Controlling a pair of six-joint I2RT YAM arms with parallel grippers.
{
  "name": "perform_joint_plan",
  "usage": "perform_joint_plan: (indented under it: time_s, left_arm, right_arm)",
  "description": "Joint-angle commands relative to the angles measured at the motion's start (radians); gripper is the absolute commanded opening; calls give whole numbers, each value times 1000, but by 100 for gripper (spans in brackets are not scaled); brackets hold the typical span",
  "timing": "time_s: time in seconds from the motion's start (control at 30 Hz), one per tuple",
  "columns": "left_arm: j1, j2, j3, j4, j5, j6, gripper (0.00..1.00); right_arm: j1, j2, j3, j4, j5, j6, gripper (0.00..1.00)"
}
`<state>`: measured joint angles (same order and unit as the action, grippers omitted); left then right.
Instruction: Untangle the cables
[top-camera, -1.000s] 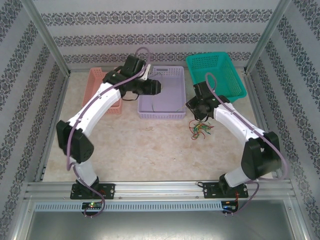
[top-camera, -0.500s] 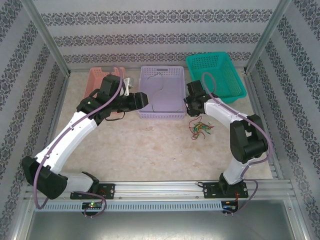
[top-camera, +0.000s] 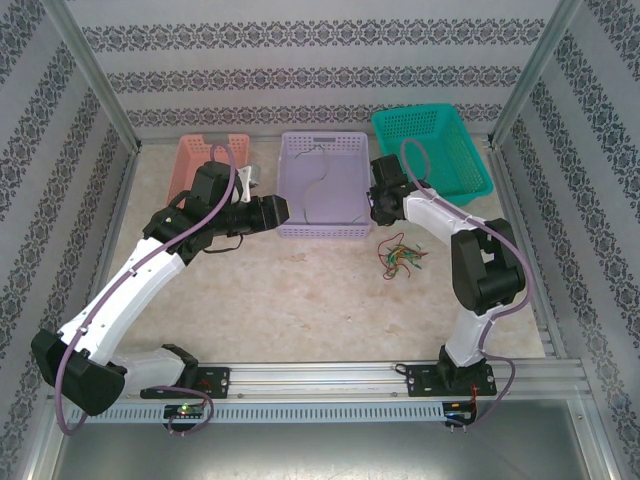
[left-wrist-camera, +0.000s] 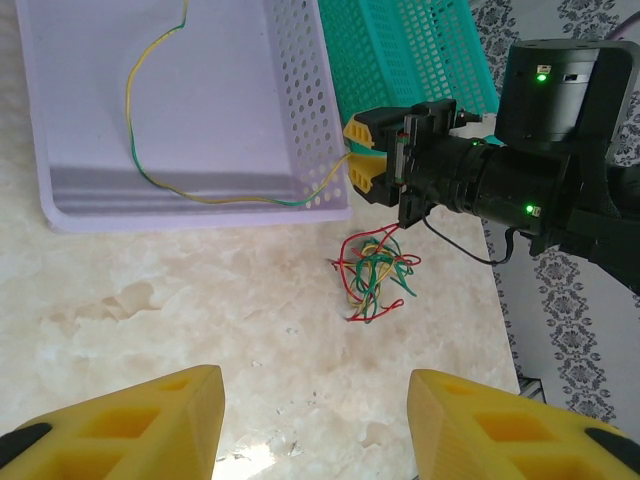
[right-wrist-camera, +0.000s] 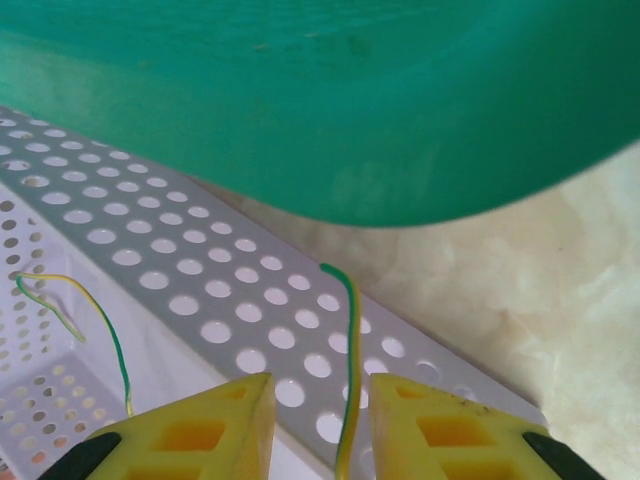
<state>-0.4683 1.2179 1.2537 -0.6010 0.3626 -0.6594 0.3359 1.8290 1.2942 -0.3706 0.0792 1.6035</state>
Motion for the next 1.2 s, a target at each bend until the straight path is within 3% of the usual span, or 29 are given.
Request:
perform_joint_plan:
  time_s: [0.0, 0.13, 0.4, 0.5, 0.67, 0.77, 1.07, 1.1, 1.17]
  left_arm:
    - [4, -20, 1, -3, 1, 14, 51]
    - [4, -20, 1, -12, -2, 21, 49]
    - [4, -23, -6, -14, -7, 26, 47]
    - [5, -20, -8, -12, -10, 27, 47]
    - [5, -17, -12, -9, -15, 23, 46]
    - [5, -17, -17, -9, -16, 13, 46]
    - [6, -31, -17, -16, -28, 5, 47]
    - [5, -32, -16, -19, -27, 5, 46]
    - [6, -31, -13, -22, -29, 5, 47]
  right_arm:
    - [-4, 10, 0, -8, 23, 37, 31]
    - [-3, 6, 11, -7, 35, 24, 11]
    - [65, -35, 175, -184, 168, -152, 0]
    - [95, -1, 249, -226, 186, -244, 0]
    - [98, 130, 365, -239, 37, -361, 0]
    - [95, 232, 477, -347, -37, -405, 0]
    - [74, 371, 590, -519, -68, -459, 0]
    - [74, 384, 611, -532, -73, -470, 2]
    - [76, 394, 648, -551, -75, -486, 17]
